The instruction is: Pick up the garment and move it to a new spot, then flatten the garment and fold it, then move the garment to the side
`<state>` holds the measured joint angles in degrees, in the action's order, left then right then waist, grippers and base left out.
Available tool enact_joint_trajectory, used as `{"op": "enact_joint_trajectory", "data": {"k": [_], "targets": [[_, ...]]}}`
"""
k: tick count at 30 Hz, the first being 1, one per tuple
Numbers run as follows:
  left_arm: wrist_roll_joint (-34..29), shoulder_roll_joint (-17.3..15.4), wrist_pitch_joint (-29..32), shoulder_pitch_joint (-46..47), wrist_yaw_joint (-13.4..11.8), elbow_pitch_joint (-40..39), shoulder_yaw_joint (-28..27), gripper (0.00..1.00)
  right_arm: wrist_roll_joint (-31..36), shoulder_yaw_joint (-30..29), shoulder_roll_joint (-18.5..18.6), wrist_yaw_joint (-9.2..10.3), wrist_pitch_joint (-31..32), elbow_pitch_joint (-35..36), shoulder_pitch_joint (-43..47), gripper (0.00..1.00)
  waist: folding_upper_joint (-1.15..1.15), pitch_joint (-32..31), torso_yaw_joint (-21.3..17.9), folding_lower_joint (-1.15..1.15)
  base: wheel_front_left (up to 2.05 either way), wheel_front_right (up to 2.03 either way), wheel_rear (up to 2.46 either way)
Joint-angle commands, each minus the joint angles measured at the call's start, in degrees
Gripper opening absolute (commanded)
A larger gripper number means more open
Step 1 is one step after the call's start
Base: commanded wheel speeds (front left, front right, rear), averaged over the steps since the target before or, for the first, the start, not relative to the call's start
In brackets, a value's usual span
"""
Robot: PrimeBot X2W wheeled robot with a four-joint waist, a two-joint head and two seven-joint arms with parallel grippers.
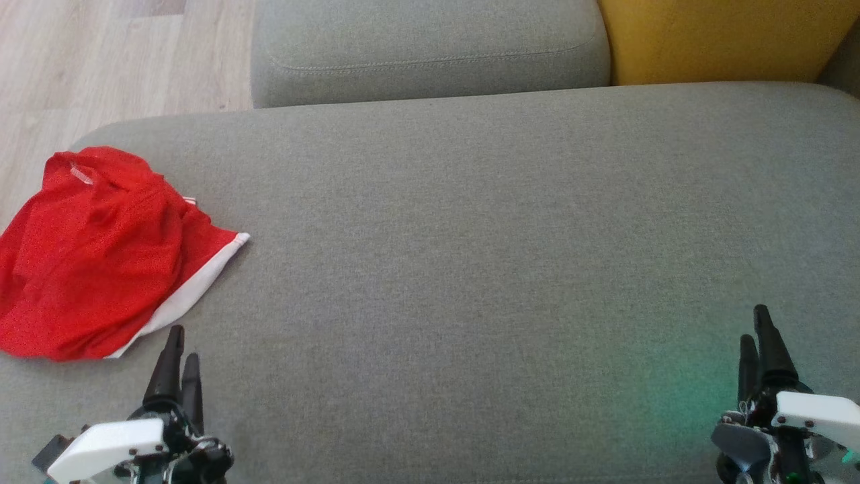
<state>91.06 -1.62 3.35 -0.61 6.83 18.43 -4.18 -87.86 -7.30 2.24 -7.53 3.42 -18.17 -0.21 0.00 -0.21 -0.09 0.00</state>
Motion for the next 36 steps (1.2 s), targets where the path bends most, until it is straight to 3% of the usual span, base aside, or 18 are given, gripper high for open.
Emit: {"op": "enact_joint_trajectory", "data": {"k": [1,21,36], "targets": [[-0.63,-0.64,-0.61,3.04,0.24,-2.39,-0.49,1.00,1.24,0.03,0.28,0.01,-0.54,2.36,-2.10,1.00,0.00,-0.03,-0.01,0.00,0.00,0.00,0.00],[-11.68,-0.75,-3.79,5.39,0.00,-7.09,-2.68,1.00,20.31,-0.38,0.61,0.01,-3.75,6.58,-4.78,1.00,0.00,-0.29,-0.04,0.00,0.00,0.00,0.00],[-25.88,-0.84,-6.31,5.76,-3.08,-14.69,1.12,1.00,42.02,2.49,1.41,0.02,-6.29,12.82,-5.07,1.00,0.00,-0.23,-0.05,0.00,0.00,0.00,0.00]]}}
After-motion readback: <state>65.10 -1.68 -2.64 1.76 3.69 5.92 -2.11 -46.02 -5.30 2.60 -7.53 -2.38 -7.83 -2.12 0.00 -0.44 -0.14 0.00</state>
